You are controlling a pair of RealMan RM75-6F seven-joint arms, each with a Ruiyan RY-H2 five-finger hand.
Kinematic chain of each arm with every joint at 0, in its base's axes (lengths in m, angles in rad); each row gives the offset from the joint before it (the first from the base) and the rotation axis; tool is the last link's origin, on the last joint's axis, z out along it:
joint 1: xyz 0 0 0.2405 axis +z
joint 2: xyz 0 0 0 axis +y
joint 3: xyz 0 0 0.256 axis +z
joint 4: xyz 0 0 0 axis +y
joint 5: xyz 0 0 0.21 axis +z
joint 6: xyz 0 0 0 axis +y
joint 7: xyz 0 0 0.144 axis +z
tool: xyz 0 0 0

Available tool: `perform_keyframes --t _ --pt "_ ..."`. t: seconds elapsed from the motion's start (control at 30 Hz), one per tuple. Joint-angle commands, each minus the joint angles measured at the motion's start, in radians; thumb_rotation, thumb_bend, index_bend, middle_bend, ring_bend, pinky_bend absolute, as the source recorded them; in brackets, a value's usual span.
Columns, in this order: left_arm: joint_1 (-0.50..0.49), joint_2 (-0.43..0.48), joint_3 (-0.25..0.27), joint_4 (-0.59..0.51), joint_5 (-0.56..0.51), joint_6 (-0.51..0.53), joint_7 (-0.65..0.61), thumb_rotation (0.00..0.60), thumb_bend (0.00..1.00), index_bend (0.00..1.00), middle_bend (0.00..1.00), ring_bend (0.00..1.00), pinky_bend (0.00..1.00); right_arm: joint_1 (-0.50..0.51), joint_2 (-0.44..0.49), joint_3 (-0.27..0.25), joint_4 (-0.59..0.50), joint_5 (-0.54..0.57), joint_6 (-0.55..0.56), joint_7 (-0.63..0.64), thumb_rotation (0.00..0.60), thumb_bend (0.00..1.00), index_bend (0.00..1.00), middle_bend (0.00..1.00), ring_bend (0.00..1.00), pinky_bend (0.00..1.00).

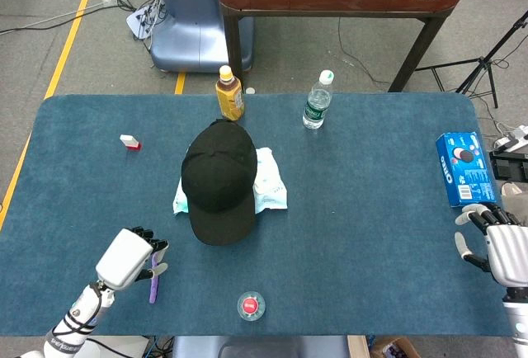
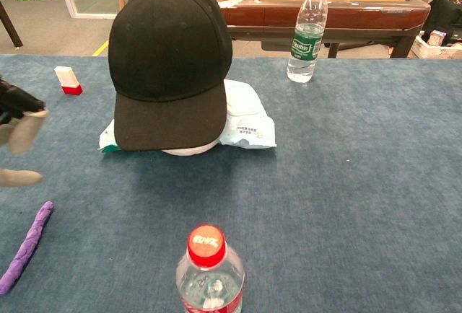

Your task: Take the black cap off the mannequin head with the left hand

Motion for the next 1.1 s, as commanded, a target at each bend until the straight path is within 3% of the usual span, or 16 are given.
perform_keyframes --t 0.03,0.5,1.1 --pt "-0.022 -0.029 -0.015 0.009 -0.023 -0.026 0.021 0.6 0.02 0.74 0.89 0.69 0.73 -0.003 0.007 0.001 0.003 0.0 0.003 0.016 0.6 0.41 0.47 0.35 0.23 0.33" --pt "-0.071 -0.117 -0.045 0.032 -0.106 -0.075 0.064 0.6 0.02 0.75 0.89 0.69 0.73 -0.007 0.013 0.001 0.008 -0.005 0.007 0.039 0.6 0.41 0.47 0.35 0.23 0.33" --pt "-0.119 -0.211 -0.053 0.077 -0.137 -0.082 0.079 0.6 0.02 0.79 0.94 0.73 0.77 -0.009 0.017 0.002 0.013 -0.007 0.009 0.054 0.6 0.41 0.47 0.35 0.23 0.33"
